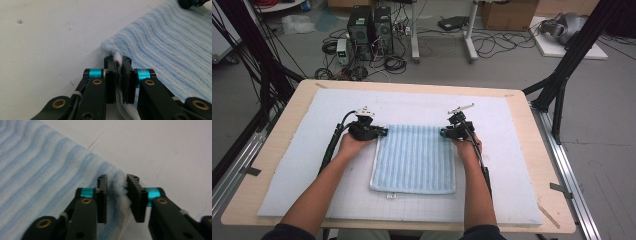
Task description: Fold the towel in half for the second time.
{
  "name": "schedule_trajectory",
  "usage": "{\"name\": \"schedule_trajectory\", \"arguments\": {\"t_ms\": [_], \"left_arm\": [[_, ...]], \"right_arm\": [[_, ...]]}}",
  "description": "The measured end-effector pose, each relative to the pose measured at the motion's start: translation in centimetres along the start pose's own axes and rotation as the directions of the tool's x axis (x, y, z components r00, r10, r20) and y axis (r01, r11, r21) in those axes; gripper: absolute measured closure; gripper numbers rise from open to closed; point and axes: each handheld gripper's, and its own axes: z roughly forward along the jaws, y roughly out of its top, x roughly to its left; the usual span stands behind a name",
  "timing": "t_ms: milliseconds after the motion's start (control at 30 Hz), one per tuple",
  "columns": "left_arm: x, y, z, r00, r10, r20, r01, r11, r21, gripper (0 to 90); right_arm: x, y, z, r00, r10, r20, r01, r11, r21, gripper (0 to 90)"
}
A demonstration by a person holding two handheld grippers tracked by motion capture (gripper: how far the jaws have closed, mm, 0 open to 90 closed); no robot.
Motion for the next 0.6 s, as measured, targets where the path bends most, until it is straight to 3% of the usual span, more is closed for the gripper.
{"name": "schedule_trajectory", "arguments": {"t_ms": [100,233,333,433,500,600], "left_arm": [[0.1,0.0,0.0,1.0000,-0.008,0.002,0.008,1.0000,0.001,83.6],[0.2,0.1,-0.2,0.9996,-0.029,-0.003,0.029,0.9995,-0.015,83.9],[0.3,0.6,-0.5,0.9995,-0.019,-0.025,0.017,0.9969,-0.076,84.1],[0.4,1.1,-0.8,0.9990,-0.015,-0.043,0.008,0.9872,-0.159,84.2],[0.6,1.3,-0.9,0.9989,-0.020,-0.043,0.013,0.9871,-0.160,84.2],[0.6,1.4,-1.3,0.9995,-0.014,-0.028,0.009,0.9837,-0.180,84.2]], "right_arm": [[0.2,0.1,0.0,0.9998,0.022,-0.003,-0.021,1.000,0.007,80.2],[0.4,0.2,-0.3,0.9992,-0.003,0.040,0.003,1.000,-0.003,83.5],[0.4,0.5,-0.7,0.9970,-0.015,0.076,0.018,0.999,-0.040,84.0],[0.2,0.9,-1.1,0.9939,-0.012,0.110,0.022,0.996,-0.087,84.1],[0.2,1.3,-1.4,0.9924,-0.013,0.122,0.029,0.990,-0.136,84.1],[0.4,1.4,-1.6,0.9893,-0.041,0.140,0.062,0.987,-0.150,84.1]]}}
